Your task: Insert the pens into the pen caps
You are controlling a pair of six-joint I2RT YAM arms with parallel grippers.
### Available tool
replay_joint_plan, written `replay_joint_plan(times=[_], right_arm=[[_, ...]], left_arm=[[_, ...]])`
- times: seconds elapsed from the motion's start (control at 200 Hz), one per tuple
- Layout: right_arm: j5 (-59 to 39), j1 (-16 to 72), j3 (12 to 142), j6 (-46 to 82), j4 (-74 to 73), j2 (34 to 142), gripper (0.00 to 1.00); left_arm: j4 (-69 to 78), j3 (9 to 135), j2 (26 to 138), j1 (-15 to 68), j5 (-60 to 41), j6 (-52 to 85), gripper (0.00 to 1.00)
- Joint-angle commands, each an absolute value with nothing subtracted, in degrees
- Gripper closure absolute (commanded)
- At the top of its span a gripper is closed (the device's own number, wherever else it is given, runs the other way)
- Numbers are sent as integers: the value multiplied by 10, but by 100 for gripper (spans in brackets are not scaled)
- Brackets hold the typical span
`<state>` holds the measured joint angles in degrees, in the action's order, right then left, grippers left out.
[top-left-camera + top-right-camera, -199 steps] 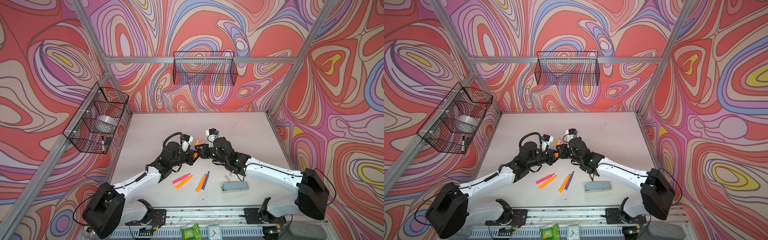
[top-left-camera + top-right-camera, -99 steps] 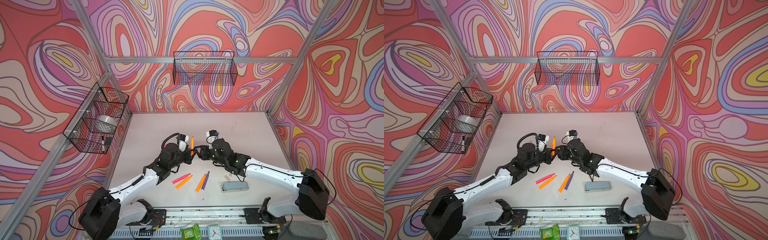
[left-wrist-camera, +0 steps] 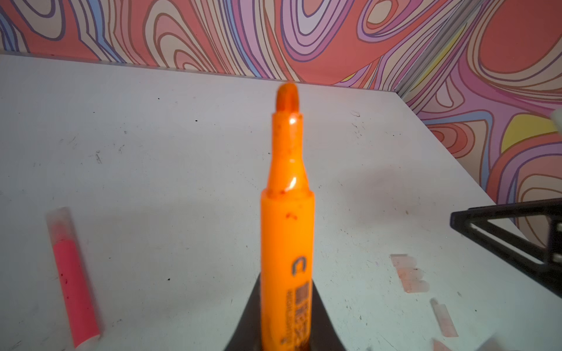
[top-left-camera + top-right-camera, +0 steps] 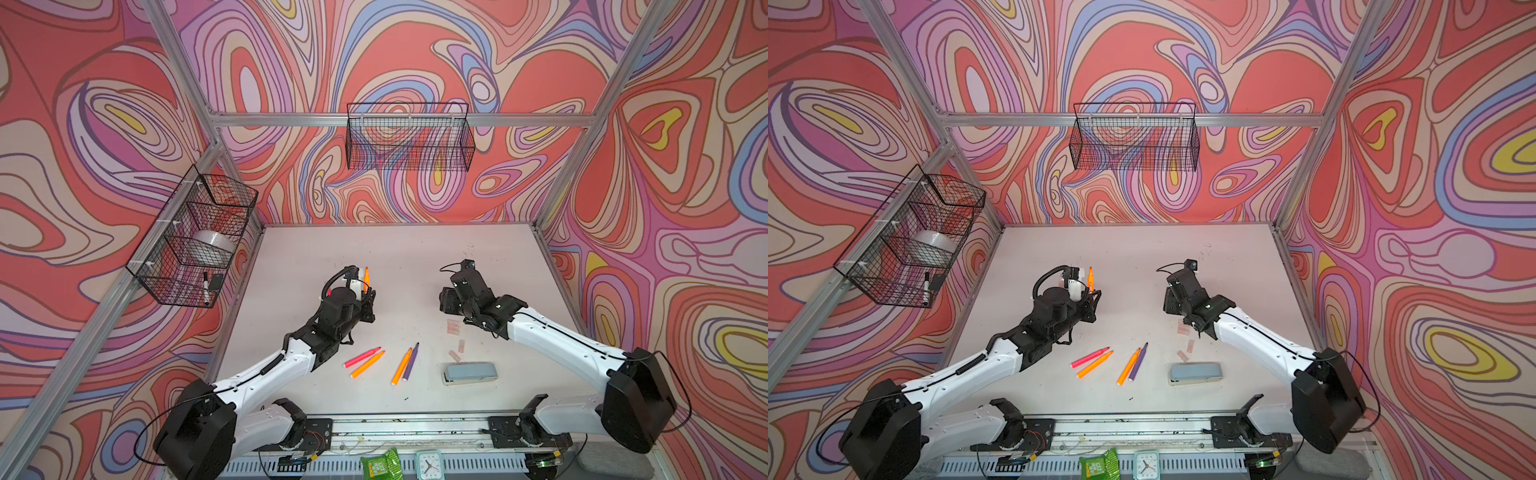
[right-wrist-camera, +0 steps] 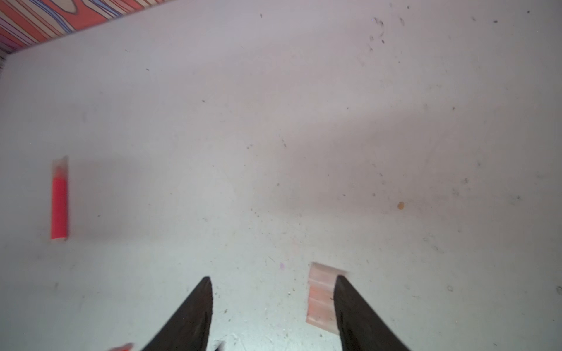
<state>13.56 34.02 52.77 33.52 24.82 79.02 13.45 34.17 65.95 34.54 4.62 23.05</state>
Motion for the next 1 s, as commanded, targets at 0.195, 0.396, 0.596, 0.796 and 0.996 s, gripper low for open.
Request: replay_joint_plan(times=[0.195, 0.396, 0.596, 0.796, 0.996], right_arm=[[101, 339, 512, 280, 286, 854, 41], [123, 339, 500, 285, 301, 877, 43], [143, 339, 514, 287, 321, 899, 43], [133, 339, 535, 291, 330, 945, 42], [106, 339, 553, 294, 318, 965, 41]], left_arm=[[112, 348, 623, 345, 49, 220, 100], [107, 346, 611, 345, 50, 221, 100], [103, 349, 611, 345, 51, 222, 100], [104, 349, 612, 345, 50, 222, 100], [103, 351, 614, 345, 48, 222, 100]])
